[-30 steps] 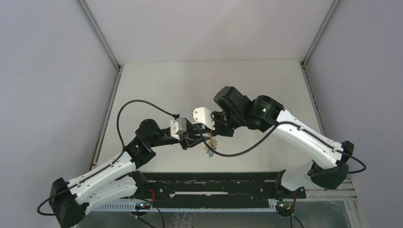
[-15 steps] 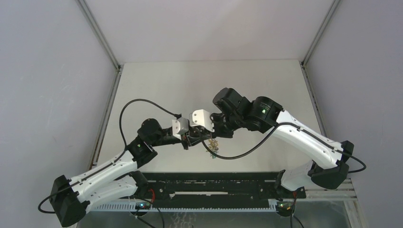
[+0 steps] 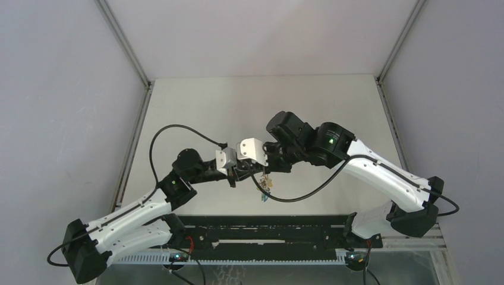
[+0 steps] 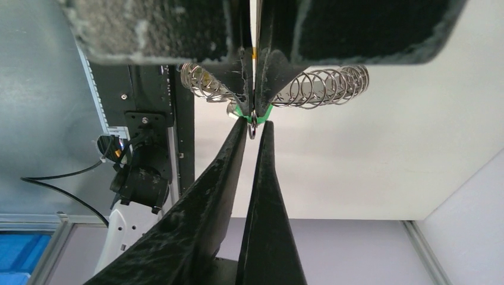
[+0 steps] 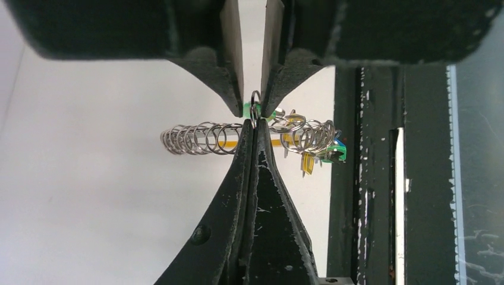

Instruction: Put the keys on the keyring

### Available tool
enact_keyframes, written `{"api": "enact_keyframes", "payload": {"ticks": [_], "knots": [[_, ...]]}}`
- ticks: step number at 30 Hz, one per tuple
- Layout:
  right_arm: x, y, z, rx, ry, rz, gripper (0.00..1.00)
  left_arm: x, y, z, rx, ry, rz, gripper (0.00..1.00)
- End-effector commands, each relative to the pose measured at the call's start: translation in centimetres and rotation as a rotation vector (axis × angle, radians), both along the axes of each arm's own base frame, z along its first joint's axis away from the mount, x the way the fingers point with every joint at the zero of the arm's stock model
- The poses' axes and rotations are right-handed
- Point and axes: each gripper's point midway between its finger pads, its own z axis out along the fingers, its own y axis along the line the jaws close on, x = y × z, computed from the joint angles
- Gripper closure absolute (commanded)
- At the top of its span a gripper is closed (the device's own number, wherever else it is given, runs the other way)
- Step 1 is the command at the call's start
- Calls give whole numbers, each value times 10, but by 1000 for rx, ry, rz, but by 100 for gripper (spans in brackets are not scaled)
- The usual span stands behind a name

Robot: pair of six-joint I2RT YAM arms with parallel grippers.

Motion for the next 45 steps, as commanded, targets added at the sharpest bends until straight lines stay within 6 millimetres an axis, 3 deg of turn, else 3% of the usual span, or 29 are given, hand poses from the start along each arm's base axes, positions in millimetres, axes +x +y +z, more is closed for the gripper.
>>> {"api": "enact_keyframes", "payload": {"ticks": [1, 7, 16, 31, 40, 45], "knots": [[1, 5, 38, 166, -70, -16, 80, 7, 9, 42, -109, -107, 79, 100], [0, -3, 56, 340, 7, -45, 66, 7, 19, 54, -204, -142, 124, 100], [-3, 0, 78, 652, 181, 0, 67, -1, 26, 65, -307, -170, 115, 100], [0, 17, 74, 684, 323, 10, 70, -9, 28, 72, -332, -200, 85, 100], [4, 21, 69, 675, 345, 1, 80, -10, 29, 74, -336, -212, 87, 100], [4, 19, 67, 668, 350, -5, 100, -10, 31, 76, -341, -219, 93, 100]]}}
